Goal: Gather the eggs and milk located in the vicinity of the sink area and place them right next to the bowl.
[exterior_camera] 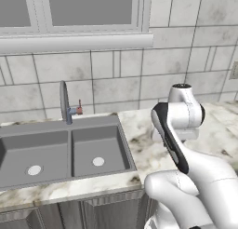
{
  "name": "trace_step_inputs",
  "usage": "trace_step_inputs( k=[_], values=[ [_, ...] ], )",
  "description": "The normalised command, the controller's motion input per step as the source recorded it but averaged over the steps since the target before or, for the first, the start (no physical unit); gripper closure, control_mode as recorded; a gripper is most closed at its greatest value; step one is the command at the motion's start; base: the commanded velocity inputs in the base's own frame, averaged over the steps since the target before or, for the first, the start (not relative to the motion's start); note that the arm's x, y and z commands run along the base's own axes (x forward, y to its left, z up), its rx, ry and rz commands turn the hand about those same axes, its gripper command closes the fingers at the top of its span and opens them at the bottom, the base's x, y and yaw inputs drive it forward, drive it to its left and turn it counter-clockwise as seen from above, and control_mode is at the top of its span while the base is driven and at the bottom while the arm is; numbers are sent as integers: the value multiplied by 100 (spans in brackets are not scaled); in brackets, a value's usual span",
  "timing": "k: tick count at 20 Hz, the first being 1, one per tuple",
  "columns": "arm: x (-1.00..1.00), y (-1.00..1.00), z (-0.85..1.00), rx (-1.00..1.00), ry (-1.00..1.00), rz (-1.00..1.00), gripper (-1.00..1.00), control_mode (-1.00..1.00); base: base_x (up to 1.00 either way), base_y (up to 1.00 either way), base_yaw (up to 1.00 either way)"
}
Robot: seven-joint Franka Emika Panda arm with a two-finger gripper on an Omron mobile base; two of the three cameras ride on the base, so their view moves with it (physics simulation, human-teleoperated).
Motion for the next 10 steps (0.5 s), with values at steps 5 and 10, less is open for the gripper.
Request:
trace_step_inputs(
  k=[5, 10],
  values=[
    [0, 0, 0, 0, 0, 0, 100, -100, 0, 0, 0],
    [-2, 3, 0, 0, 0, 0, 100, -100, 0, 0, 0]
  ],
)
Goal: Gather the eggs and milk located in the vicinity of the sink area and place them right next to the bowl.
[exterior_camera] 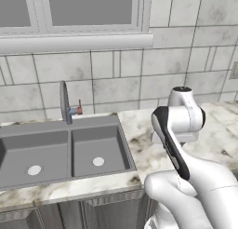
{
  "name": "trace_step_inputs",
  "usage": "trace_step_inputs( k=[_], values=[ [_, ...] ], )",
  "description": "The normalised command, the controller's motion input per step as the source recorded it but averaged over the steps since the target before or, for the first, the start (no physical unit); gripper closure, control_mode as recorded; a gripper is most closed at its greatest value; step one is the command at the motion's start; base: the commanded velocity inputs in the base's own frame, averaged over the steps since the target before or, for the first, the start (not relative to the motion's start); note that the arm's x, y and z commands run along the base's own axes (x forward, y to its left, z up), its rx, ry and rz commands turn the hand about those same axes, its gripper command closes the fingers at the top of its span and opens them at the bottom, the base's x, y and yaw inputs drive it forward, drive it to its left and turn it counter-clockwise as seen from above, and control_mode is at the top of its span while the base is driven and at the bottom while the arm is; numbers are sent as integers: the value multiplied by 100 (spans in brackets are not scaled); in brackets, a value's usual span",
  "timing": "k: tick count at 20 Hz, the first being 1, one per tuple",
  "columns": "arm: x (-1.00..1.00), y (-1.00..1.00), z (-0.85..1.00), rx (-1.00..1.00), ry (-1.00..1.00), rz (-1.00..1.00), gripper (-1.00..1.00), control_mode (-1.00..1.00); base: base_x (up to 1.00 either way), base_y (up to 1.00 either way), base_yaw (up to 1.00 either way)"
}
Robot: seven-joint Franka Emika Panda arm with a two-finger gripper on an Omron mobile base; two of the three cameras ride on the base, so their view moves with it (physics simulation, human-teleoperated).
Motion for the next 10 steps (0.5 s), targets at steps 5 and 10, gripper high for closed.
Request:
trace_step_inputs(
  k=[5, 10],
  values=[
    [0, 0, 0, 0, 0, 0, 100, 100, -33, 49, 0],
    [0, 0, 0, 0, 0, 0, 100, 100, -37, 83, 0]
  ],
)
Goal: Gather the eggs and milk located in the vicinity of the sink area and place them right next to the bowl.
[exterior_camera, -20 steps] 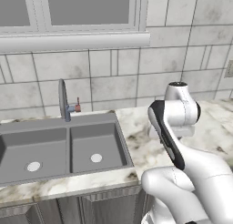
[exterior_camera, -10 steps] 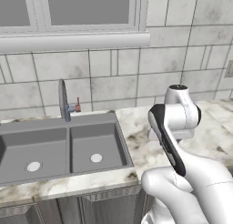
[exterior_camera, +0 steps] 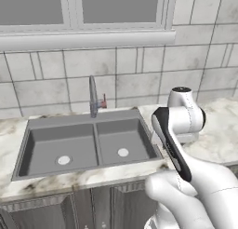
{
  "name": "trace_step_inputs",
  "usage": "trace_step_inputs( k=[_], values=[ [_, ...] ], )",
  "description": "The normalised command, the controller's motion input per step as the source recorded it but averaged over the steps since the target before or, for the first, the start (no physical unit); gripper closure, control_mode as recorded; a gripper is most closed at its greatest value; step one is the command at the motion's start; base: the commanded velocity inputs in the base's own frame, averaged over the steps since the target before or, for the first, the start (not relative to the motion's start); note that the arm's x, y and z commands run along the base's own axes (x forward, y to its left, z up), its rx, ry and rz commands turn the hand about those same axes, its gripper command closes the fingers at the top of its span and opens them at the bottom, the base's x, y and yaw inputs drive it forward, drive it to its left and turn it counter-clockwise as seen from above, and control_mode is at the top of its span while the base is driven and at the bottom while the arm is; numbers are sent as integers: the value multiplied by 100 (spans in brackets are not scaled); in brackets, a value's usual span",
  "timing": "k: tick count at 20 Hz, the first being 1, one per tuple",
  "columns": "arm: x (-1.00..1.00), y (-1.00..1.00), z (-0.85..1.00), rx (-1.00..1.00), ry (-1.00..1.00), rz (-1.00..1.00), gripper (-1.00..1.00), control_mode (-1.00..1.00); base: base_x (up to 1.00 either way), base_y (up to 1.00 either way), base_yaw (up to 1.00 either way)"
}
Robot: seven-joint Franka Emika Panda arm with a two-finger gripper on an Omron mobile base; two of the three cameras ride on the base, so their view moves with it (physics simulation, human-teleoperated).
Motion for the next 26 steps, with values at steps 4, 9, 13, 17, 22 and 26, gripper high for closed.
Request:
trace_step_inputs(
  k=[4, 9, 13, 17, 22, 26],
  values=[
    [0, 0, 0, 0, 0, 0, 100, 100, -23, 100, 0],
    [0, 0, 0, 0, 0, 0, 100, 100, -9, 100, 0],
    [0, 0, 0, 0, 0, 0, 100, 100, -3, 100, 0],
    [0, 0, 0, 0, 0, 0, 100, 100, 0, 100, 0],
    [0, 0, 0, 0, 0, 0, 100, 100, 0, 100, 2],
    [0, 0, 0, 0, 0, 0, 100, 100, 10, 91, 12]
  ],
)
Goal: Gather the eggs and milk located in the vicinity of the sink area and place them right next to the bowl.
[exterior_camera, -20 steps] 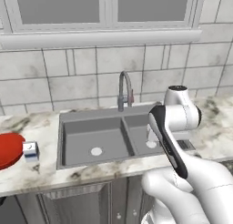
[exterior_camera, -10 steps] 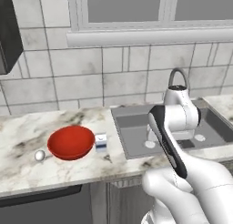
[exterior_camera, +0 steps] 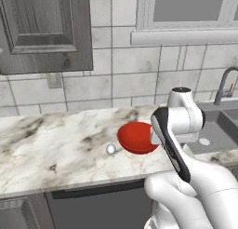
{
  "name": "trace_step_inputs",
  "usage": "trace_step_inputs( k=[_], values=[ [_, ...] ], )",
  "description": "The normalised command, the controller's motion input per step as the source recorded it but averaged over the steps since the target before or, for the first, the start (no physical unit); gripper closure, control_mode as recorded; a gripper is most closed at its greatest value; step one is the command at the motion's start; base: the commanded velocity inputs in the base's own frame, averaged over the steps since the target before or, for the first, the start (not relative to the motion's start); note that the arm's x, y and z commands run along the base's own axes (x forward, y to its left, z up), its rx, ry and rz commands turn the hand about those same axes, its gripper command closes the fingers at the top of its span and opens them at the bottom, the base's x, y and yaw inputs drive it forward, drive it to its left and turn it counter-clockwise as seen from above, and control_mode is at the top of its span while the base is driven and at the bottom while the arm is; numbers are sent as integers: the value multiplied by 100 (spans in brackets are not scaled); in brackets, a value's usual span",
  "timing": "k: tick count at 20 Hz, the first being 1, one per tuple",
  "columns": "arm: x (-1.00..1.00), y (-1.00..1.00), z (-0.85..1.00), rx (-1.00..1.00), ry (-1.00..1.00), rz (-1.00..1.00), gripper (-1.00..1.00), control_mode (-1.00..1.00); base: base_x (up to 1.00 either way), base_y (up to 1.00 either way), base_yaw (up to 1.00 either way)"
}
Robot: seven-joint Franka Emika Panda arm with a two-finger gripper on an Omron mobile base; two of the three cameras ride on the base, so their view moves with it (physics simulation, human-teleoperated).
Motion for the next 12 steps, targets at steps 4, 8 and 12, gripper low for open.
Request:
trace_step_inputs(
  k=[4, 8, 12],
  values=[
    [0, 0, 0, 0, 0, 0, 100, 100, 18, 59, 1],
    [0, 0, 0, 0, 0, 0, 100, 100, 28, 47, 0],
    [0, 0, 0, 0, 0, 0, 100, 100, 25, 37, 0]
  ],
)
